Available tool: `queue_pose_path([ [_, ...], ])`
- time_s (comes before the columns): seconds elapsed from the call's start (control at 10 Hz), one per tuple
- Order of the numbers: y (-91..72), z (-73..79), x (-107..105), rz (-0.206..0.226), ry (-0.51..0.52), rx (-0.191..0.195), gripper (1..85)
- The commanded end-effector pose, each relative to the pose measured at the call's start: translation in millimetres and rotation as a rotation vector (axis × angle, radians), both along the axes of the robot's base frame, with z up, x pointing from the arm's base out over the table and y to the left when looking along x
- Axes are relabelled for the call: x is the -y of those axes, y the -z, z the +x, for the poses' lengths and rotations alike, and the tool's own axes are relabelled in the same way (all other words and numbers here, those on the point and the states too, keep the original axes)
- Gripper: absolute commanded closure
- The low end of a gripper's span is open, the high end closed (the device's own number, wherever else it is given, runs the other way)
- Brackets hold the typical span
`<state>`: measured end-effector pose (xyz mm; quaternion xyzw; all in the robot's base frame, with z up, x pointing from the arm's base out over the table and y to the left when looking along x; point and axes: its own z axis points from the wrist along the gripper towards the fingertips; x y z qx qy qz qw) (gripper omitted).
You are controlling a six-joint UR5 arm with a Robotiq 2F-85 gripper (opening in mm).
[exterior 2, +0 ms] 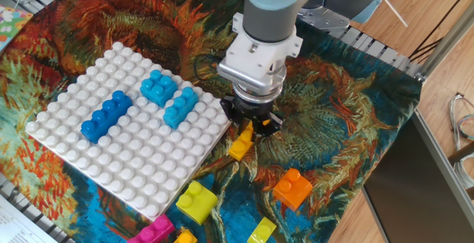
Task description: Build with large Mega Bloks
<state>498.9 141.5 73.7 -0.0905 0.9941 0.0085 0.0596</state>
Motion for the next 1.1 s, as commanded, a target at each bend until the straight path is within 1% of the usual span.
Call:
queue_pose_path([
  [0.0,-11.4,3.2,41.9,-0.009,-0.047,-0.023,84.3],
  [0.1,-11.7,3.8,57.8,-0.002,-0.082,-0.022,84.3],
  [0.2,-10.0,4.9,68.7,0.007,-0.108,-0.012,84.3],
  [0.3,-9.4,4.8,64.2,0.034,-0.096,-0.011,84.3],
  [0.5,-9.2,6.1,70.1,0.018,-0.035,-0.009,84.3],
  [0.6,-10.1,8.5,61.4,0.054,-0.013,-0.001,84.3],
  [0.7,-10.7,7.8,53.9,0.086,0.009,-0.005,84.3],
  [0.8,-6.2,14.2,53.0,0.093,0.028,-0.006,84.3],
  [0.9,0.5,16.4,55.7,0.085,0.027,-0.009,84.3],
  [1.0,5.5,17.9,59.8,0.079,0.023,-0.004,84.3],
])
